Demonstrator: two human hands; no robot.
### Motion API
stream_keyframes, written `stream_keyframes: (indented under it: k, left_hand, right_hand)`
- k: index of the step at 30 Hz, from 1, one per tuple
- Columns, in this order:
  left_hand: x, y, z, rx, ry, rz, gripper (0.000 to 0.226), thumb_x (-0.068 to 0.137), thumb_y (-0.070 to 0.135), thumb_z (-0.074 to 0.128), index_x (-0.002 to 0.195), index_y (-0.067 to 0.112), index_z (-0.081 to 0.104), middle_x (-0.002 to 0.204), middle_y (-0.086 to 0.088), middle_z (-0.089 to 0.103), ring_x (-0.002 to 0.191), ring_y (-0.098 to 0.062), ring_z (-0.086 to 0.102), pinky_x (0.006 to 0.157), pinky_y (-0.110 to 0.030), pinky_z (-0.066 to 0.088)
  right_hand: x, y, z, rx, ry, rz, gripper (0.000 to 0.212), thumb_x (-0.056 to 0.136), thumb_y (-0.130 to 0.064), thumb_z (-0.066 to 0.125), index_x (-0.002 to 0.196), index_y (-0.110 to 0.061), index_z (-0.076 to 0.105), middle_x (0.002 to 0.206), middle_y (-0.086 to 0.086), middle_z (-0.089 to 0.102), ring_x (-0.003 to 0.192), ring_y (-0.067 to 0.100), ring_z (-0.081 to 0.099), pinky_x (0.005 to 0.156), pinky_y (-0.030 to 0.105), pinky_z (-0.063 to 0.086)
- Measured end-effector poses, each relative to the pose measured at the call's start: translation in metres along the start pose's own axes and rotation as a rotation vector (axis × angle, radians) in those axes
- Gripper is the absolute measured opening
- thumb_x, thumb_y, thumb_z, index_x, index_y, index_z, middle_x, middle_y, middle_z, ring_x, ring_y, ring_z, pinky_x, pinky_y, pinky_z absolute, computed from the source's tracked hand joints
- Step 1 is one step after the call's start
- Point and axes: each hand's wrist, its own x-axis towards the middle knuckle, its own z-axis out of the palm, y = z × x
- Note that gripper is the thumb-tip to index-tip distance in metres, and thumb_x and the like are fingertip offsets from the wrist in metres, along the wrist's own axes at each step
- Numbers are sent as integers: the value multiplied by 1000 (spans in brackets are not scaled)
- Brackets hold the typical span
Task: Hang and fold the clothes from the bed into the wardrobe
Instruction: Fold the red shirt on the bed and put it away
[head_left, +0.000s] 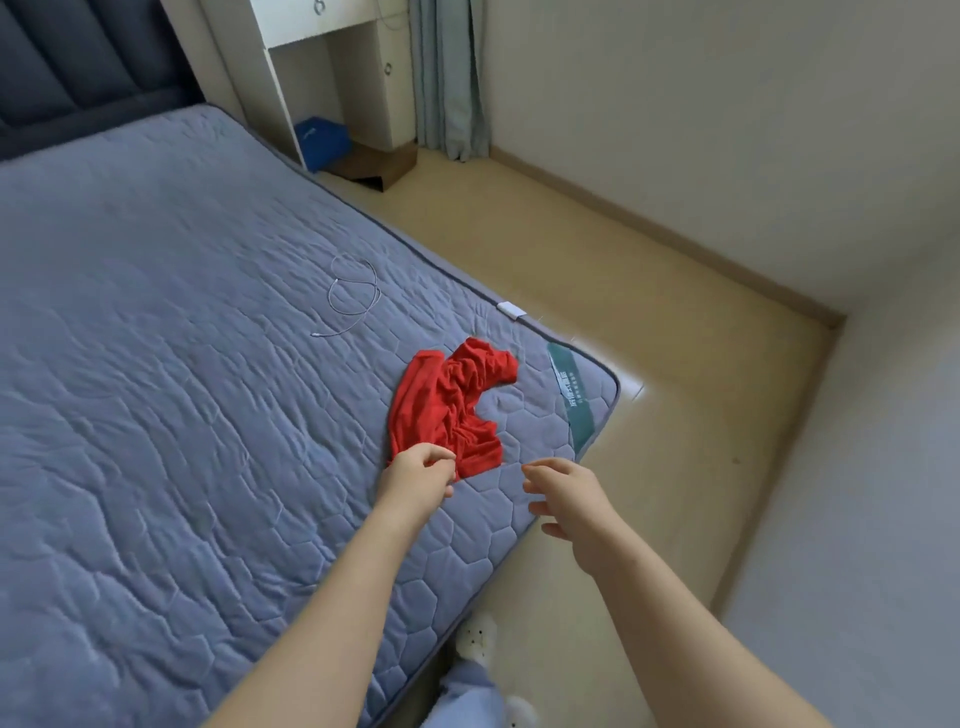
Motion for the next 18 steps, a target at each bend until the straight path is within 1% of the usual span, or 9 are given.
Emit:
stream_keyframes:
  k: [2,4,6,7,9,11,13,15,18]
  left_hand:
    - [19,3,0,-6,19,-27,25,89,8,47,73,25,56,71,3,61,60,-13,56,54,-22,39]
    - [41,8,-1,9,35,-37,24,88,9,48,73,25,56,73,1,62,60,-13,57,55,-22,39]
    - [62,16,-2,9,53,-56,23,88,9,47,73,25,56,75,-1,61,58,-11,56,54,-21,40]
    - [72,20,-2,1,58,-64,24,88,9,47,72,24,56,74,-1,60,54,-9,56,52,-19,40]
    - [90,27,-2,-8,76,-82,26,89,6,46,72,23,55,73,-1,59,44,-2,54,43,-12,38]
    - [106,28,-3,-10,95,-118,26,89,5,45,73,23,55,72,0,59,47,-4,54,40,-12,36]
    - [123,22,-2,-11,115,-173,24,89,6,45,75,22,56,74,0,60,56,-10,56,43,-16,37]
    - [144,12,0,-24,146,-231,25,87,7,46,73,24,56,74,1,61,61,-13,58,52,-20,38]
    - [176,-5,9,-45,216,-320,25,87,8,46,72,25,57,70,4,60,62,-14,59,57,-23,39]
  right_hand:
    - [25,-9,2,-53,-19,26,10,93,-18,49,97,-17,58,95,4,57,79,17,51,57,23,35]
    - [47,-20,6,-89,-28,41,11,93,-16,48,95,-14,59,92,4,55,76,17,49,55,22,34]
    - [70,-34,9,-118,-50,39,16,92,-14,48,96,-5,61,86,4,50,71,16,44,53,22,30]
    - [82,-39,9,-134,-55,41,20,92,-13,47,99,1,60,83,5,47,68,16,42,52,22,28]
    - [109,-48,12,-181,-70,48,24,91,-13,47,104,4,59,83,6,45,68,16,40,52,22,27]
    - [134,-51,18,-229,-95,48,30,91,-13,47,110,8,56,85,7,45,73,17,42,54,23,28]
    - [159,-50,26,-266,-136,64,33,91,-13,47,114,10,54,86,6,45,75,18,42,54,24,28]
    - [184,-48,34,-298,-183,99,29,91,-13,46,109,7,58,86,7,46,75,19,43,54,23,29]
    - [225,-39,43,-320,-230,142,25,90,-11,46,104,6,58,82,7,47,75,19,43,57,25,31]
